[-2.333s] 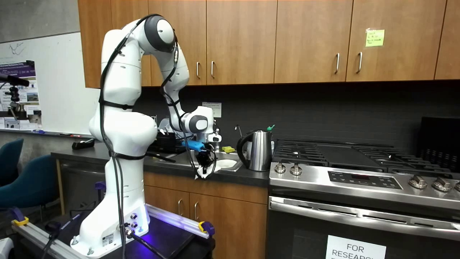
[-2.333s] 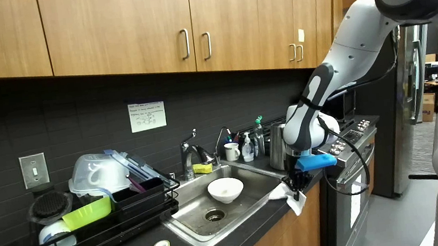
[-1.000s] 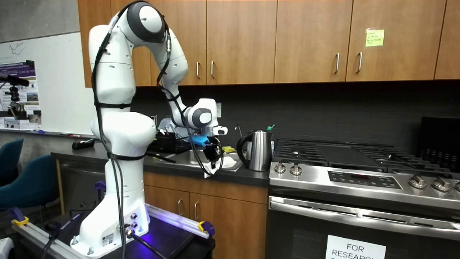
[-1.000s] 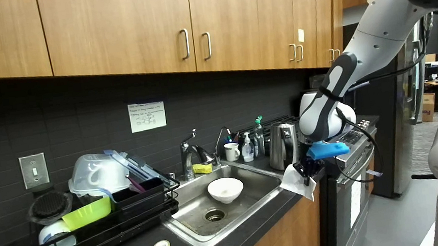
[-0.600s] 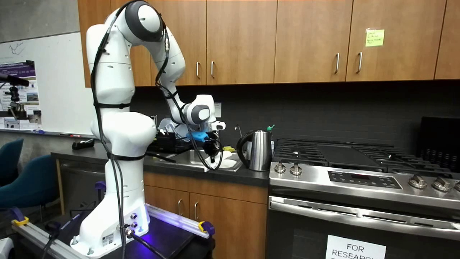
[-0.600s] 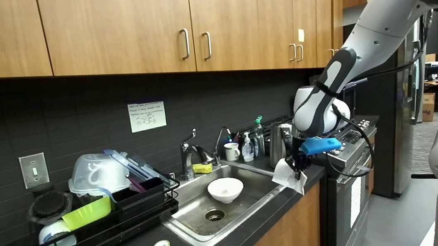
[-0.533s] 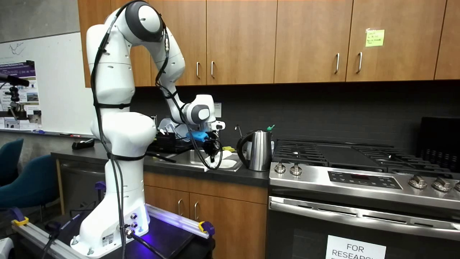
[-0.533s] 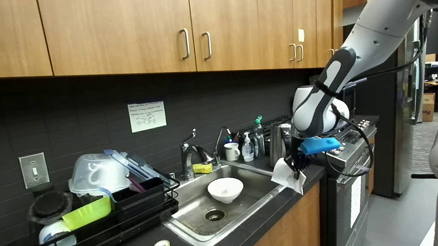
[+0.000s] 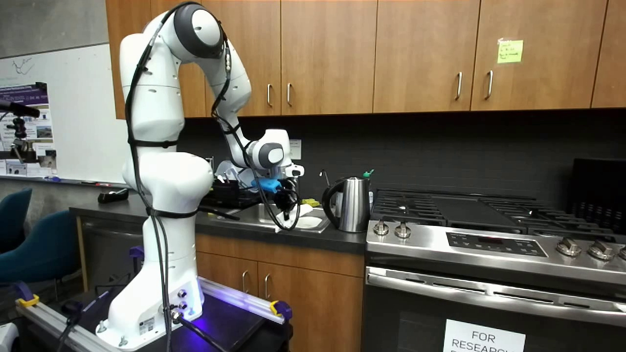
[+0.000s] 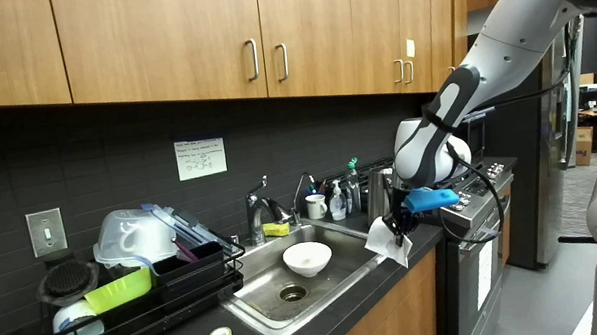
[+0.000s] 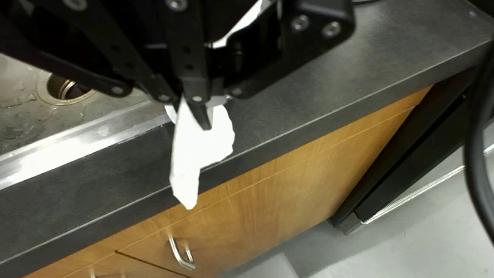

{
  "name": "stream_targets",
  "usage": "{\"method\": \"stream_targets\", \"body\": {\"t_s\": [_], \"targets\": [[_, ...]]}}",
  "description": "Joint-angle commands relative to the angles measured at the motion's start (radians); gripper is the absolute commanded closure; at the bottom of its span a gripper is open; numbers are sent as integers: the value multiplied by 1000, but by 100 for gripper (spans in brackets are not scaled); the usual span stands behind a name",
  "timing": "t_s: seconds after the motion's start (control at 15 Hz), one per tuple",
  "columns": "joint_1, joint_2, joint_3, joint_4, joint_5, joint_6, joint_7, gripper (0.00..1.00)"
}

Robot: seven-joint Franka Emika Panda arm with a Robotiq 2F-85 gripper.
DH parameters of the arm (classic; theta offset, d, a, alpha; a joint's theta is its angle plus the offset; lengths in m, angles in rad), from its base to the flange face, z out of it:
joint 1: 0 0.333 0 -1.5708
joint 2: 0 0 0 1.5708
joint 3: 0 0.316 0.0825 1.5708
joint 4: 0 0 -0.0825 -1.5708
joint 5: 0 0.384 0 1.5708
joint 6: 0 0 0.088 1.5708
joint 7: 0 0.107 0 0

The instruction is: Use the paper towel to clean the surface

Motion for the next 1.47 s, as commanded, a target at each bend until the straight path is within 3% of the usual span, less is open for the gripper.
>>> {"method": "stream_targets", "body": {"t_s": [0.0, 0.47, 1.4], "targets": [[14, 45, 6, 23, 47, 18, -22, 100], [36, 106, 12, 56, 139, 32, -62, 100], [36, 203, 41, 117, 212, 20, -99, 100]]}}
